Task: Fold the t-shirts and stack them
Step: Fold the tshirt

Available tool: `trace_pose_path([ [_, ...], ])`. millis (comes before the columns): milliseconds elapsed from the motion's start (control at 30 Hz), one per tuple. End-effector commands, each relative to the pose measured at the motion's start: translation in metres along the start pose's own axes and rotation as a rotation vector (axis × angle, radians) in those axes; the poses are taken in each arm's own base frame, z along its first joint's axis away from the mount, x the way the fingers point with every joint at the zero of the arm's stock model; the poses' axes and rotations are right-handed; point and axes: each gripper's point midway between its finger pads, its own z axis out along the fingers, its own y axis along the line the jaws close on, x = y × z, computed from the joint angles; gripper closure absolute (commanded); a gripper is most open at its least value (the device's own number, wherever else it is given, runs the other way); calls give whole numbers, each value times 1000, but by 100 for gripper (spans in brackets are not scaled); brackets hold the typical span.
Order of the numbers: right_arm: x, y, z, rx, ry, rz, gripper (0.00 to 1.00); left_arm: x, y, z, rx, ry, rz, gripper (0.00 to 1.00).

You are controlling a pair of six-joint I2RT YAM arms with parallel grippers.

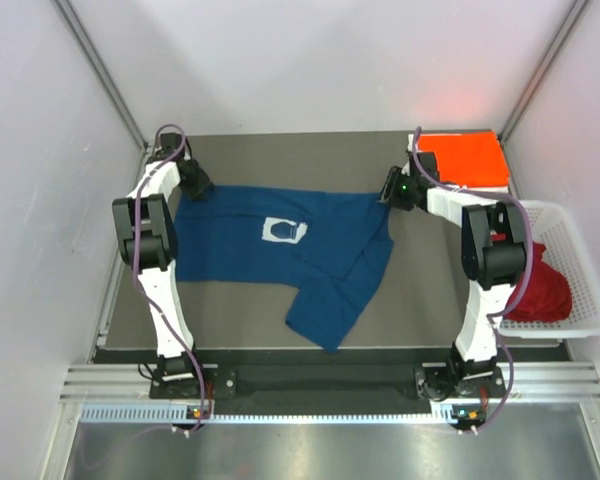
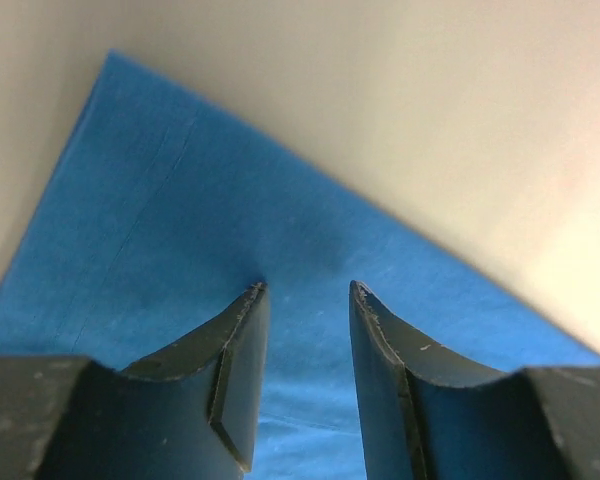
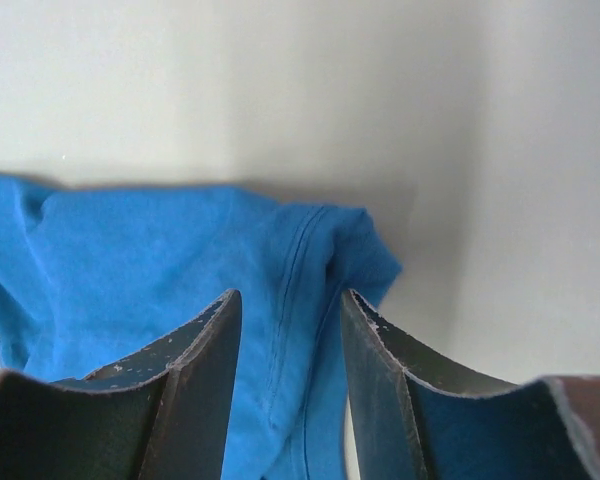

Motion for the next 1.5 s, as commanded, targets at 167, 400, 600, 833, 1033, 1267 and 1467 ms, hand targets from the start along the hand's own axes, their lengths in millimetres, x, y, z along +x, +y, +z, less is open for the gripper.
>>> trace_pose_path([
  [167,-27,-6,17,-9,-64,3,65,-27,12,18,27,-55,-17,57],
  [400,-48,-24,12,41,-145,-31,100,-35,32,25,-31,-79,-12,55],
  [600,-55,-30,18,39,-146,-60,100,-40,38,33,-28,-85,-18,54],
  [833,-62,-29,33,28,-103,-61,100,-50,35,42,-20,-91,-6,53],
  [1033,-76,-26,29,44,-120,-73,90,-62,16,25,38,-98,14,51],
  [1267,-90,-15,-33,107,-174,-45,73,-76,-1,-38,31,-170,-1,50],
  [1467,-70,14,-71,74,-149,-49,69,-64,-5,-71,53,-172,9,48],
])
